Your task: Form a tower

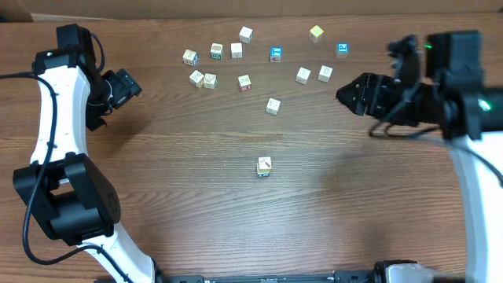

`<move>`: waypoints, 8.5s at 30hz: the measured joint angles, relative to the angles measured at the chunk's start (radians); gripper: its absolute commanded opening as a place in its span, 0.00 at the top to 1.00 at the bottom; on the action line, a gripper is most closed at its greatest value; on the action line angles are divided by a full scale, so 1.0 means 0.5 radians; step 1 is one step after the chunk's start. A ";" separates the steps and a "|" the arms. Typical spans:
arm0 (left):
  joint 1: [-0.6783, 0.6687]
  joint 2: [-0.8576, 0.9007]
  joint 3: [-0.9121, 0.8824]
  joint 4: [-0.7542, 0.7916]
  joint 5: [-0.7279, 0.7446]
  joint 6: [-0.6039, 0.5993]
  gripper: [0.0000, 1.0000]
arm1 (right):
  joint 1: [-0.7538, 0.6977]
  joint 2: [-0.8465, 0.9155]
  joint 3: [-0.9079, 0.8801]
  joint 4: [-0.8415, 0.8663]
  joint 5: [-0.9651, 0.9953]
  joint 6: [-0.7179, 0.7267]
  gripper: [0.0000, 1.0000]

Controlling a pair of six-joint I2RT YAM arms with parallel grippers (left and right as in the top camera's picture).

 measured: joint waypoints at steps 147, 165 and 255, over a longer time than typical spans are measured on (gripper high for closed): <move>0.000 0.000 0.000 0.000 -0.001 0.000 0.00 | 1.205 1.283 0.098 0.401 1.081 0.717 0.96; 0.000 0.000 0.000 -0.001 -0.001 0.000 0.01 | 1.107 1.306 0.096 0.238 0.833 0.731 0.92; 0.000 0.000 0.001 -0.001 -0.001 0.000 0.00 | 0.803 1.851 0.635 0.507 1.104 0.955 0.56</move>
